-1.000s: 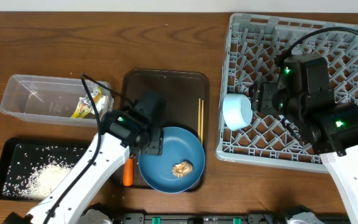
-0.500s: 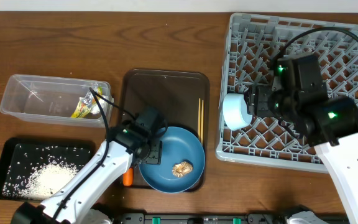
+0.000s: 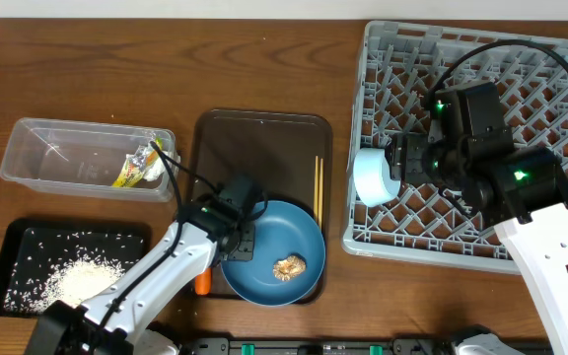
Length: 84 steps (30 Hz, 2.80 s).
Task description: Sort waste into correct bins and load items into the dishwasher rack
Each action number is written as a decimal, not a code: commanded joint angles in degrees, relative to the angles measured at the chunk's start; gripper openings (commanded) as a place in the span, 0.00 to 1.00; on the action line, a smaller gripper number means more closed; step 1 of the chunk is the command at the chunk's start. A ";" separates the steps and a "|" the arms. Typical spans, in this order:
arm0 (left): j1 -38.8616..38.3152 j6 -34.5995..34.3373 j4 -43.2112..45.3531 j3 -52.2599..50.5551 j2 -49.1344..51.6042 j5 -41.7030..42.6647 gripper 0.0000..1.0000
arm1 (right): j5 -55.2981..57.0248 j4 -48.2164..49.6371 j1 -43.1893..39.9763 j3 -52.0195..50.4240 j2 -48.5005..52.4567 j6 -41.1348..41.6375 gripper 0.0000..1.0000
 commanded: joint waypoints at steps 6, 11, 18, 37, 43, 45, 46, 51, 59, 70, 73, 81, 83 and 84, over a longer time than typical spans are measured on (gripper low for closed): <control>0.35 1.31 5.77 -0.20 3.80 -0.79 0.20 | -0.39 -0.02 -0.15 0.24 -0.13 -1.07 0.75; 0.85 2.38 7.34 -0.20 5.14 -0.81 0.06 | -0.37 -0.02 -0.15 0.24 -0.13 -1.07 0.75; 5.70 2.36 7.15 0.15 4.20 0.98 0.06 | -0.35 0.28 -0.15 0.24 -0.13 -1.07 0.75; 22.43 2.16 4.63 2.21 -20.02 18.01 0.06 | -0.37 1.75 -0.15 0.24 -0.13 -1.07 0.76; 22.43 7.19 1.81 2.03 -17.14 12.87 0.06 | -0.35 1.73 -0.15 0.24 -0.13 -1.07 0.76; 22.43 8.52 0.85 2.03 -14.58 9.70 0.06 | -0.37 1.70 -0.15 0.24 -0.13 -1.07 0.76; 22.43 8.55 0.68 2.01 -13.00 7.98 0.06 | -0.37 1.70 -0.15 0.24 -0.13 -1.07 0.76; 22.43 9.68 5.05 2.03 -5.88 6.86 0.06 | -0.35 1.70 -0.15 0.24 -0.13 -1.07 0.77; 22.40 9.90 0.72 7.58 -4.48 6.88 0.54 | -0.11 1.92 -0.15 0.24 -0.13 -1.09 0.78; 5.31 23.06 -7.96 13.31 -4.72 17.27 0.54 | -0.04 2.82 -0.17 0.24 -0.13 -1.07 0.79; -0.68 24.44 -8.70 12.37 -2.38 16.13 0.52 | -0.07 2.78 -0.17 0.24 -0.13 -1.07 0.80; -8.17 27.06 -7.10 12.17 6.19 14.27 0.50 | -0.11 2.80 -0.17 0.24 -0.13 -1.07 0.80; -8.26 27.04 -6.43 12.17 8.98 13.11 0.47 | -0.11 2.78 -0.17 0.24 -0.13 -1.07 0.80; -8.24 26.99 -6.19 12.17 10.27 13.64 0.42 | -0.09 2.78 -0.17 0.24 -0.13 -1.07 0.80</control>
